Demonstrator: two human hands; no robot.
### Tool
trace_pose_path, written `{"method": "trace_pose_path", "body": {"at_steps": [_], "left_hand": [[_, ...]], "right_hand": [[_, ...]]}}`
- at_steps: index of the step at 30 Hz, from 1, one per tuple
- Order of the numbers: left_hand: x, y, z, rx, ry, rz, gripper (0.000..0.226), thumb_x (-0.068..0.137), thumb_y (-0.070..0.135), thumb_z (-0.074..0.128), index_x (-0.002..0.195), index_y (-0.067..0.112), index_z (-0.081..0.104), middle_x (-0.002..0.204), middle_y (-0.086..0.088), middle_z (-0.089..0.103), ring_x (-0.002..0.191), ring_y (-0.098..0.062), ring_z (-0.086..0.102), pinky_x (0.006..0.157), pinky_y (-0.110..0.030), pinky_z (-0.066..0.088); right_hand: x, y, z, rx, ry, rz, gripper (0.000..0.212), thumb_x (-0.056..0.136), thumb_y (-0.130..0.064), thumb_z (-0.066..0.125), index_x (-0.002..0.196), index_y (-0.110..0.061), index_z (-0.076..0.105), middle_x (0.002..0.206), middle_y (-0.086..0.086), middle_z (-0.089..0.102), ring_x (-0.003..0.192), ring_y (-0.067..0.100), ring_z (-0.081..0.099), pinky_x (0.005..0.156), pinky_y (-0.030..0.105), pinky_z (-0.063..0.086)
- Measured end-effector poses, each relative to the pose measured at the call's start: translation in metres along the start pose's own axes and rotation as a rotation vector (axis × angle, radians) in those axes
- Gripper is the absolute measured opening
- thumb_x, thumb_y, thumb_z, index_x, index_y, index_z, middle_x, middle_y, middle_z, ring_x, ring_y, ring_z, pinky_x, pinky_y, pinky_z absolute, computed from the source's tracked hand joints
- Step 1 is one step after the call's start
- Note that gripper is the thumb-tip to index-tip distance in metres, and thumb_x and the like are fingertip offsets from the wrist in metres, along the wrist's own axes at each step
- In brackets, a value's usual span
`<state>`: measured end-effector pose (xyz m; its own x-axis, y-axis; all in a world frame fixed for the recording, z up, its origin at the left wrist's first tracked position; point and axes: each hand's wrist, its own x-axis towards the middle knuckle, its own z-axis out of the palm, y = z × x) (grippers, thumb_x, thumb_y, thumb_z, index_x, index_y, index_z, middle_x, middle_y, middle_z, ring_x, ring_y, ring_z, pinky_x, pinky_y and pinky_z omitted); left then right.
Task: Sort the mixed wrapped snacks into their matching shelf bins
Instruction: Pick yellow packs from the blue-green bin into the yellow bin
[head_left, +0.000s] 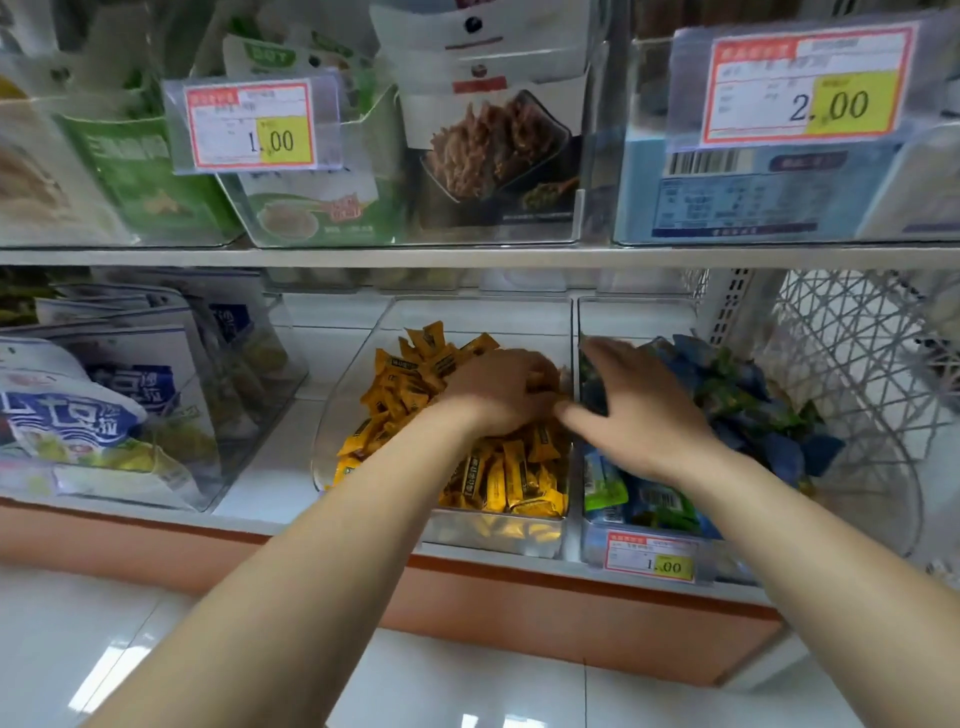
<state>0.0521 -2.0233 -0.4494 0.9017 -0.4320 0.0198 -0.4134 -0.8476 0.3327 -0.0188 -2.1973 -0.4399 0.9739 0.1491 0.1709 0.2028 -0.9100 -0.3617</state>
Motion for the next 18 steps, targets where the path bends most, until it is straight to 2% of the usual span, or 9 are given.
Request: {"method": "trace_pose_path", "body": {"at_steps": [2,3,5,9,14,18], "left_hand": [[0.012,-0.004,0.009,0.11,-0.196,0.04,0.053,0.09,0.06,0.052,0.139,0.04,0.049,0.139,0.004,0.057,0.123,-0.023,0.055,0.104,-0.046,0.044],[0.016,-0.008,0.013,0.195,-0.265,0.048,0.06,0.088,0.065,0.05,0.143,0.043,0.042,0.147,0.004,0.05,0.132,-0.024,0.048,0.112,-0.051,0.033],[0.019,-0.02,0.019,0.339,-0.277,0.068,0.07,0.084,0.072,0.05,0.147,0.045,0.035,0.156,0.004,0.039,0.142,-0.025,0.035,0.118,-0.057,0.014],[0.02,-0.045,0.006,0.248,-0.174,0.09,0.066,0.081,0.069,0.057,0.14,0.042,0.047,0.139,0.003,0.057,0.133,-0.026,0.046,0.114,-0.056,0.025],[0.019,-0.08,-0.021,0.326,-0.07,0.071,0.053,0.079,0.068,0.061,0.125,0.042,0.057,0.115,0.001,0.067,0.118,-0.027,0.054,0.108,-0.048,0.03],[0.024,-0.086,-0.027,0.35,-0.094,0.056,0.052,0.078,0.068,0.063,0.123,0.044,0.057,0.118,0.005,0.067,0.117,-0.025,0.056,0.106,-0.048,0.031]], "right_hand": [[0.001,0.004,0.01,-0.067,-0.057,0.005,0.077,0.091,-0.063,0.042,0.155,-0.026,0.023,0.158,0.0,0.033,0.142,0.023,0.035,0.113,0.042,0.034],[0.001,0.008,0.011,-0.075,-0.056,0.007,0.076,0.091,-0.063,0.04,0.156,-0.027,0.021,0.157,0.0,0.036,0.14,0.023,0.037,0.111,0.042,0.035],[0.002,0.014,0.011,-0.07,-0.057,0.002,0.074,0.092,-0.065,0.036,0.156,-0.031,0.018,0.156,-0.001,0.038,0.14,0.022,0.038,0.112,0.042,0.034],[0.002,0.017,0.013,-0.068,-0.062,-0.001,0.075,0.09,-0.068,0.033,0.155,-0.036,0.016,0.155,-0.004,0.04,0.14,0.021,0.038,0.114,0.042,0.032],[0.002,0.017,0.013,-0.052,-0.064,0.011,0.075,0.089,-0.068,0.033,0.155,-0.037,0.016,0.155,-0.004,0.04,0.141,0.021,0.037,0.114,0.043,0.031],[0.002,0.017,0.015,-0.062,-0.048,0.007,0.077,0.087,-0.07,0.031,0.155,-0.036,0.017,0.154,-0.004,0.042,0.14,0.021,0.039,0.113,0.042,0.032]]}}
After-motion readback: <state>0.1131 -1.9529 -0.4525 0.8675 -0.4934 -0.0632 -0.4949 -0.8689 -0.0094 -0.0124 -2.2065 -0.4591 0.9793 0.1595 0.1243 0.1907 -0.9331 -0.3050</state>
